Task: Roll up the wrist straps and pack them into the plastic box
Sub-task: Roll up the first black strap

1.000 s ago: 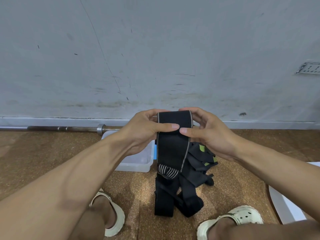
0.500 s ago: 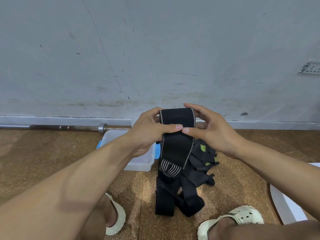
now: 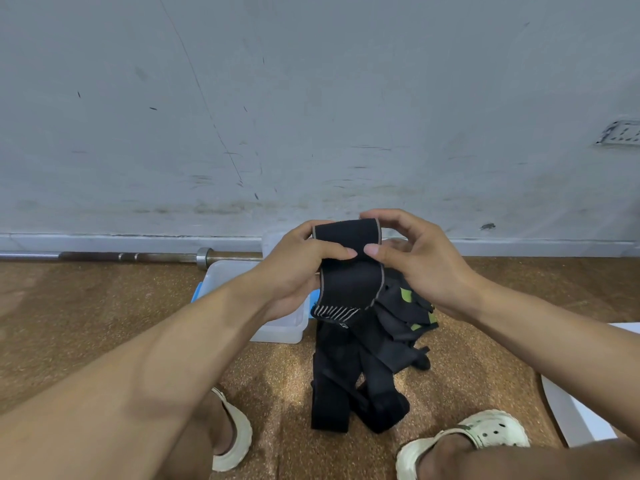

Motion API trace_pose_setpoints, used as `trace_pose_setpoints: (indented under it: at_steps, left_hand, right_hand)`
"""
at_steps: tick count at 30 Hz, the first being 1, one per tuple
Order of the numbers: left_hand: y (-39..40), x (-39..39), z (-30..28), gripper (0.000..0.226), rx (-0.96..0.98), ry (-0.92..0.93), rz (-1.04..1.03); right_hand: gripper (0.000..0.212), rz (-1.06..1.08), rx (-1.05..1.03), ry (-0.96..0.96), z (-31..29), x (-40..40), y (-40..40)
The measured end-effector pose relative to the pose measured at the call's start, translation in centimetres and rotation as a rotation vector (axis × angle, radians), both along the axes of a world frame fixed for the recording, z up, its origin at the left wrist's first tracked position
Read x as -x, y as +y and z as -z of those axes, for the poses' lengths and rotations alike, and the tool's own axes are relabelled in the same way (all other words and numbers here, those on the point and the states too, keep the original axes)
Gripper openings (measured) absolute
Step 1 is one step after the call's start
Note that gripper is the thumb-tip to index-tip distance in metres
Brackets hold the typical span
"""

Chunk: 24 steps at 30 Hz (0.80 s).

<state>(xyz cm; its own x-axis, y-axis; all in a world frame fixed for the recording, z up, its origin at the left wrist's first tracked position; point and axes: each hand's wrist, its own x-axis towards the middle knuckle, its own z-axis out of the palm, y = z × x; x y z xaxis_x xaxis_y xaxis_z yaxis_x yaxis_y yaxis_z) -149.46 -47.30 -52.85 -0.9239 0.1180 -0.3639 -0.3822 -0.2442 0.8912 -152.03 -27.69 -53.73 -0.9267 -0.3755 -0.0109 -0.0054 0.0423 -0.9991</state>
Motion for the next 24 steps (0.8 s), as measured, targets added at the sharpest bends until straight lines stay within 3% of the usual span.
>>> trace_pose_setpoints:
  at_steps: [5,8,11,15,24]
  left_hand:
    - [-0.2,0.1,-0.2,0.037,-0.001,0.005,-0.018]
    - [-0.2,0.3,-0.2,0.02,0.039,0.036,-0.079]
    - [-0.2,0.3,-0.3,0.028,0.04,0.055,-0.111]
    - [-0.2,0.1,-0.4,0.04,0.038,0.059,-0.118]
    - [-0.1,0.1,-0.1,0.048,0.035,0.018,-0.098]
  right_hand:
    - [0.044,-0.022,-0.014,0.012,-0.3,-0.2,0.2]
    - [0.056,0.008,0.0,-0.084,-0.4,-0.1,-0.1]
    - [0.051,0.008,0.118,-0.256,-0.6,-0.1,-0.4]
    - [0.032,-0.038,0.13,-0.268,-0.7,-0.3,-0.7]
    - [0.047,0.058,0.088,-0.207,-0.7,-0.6,-0.9]
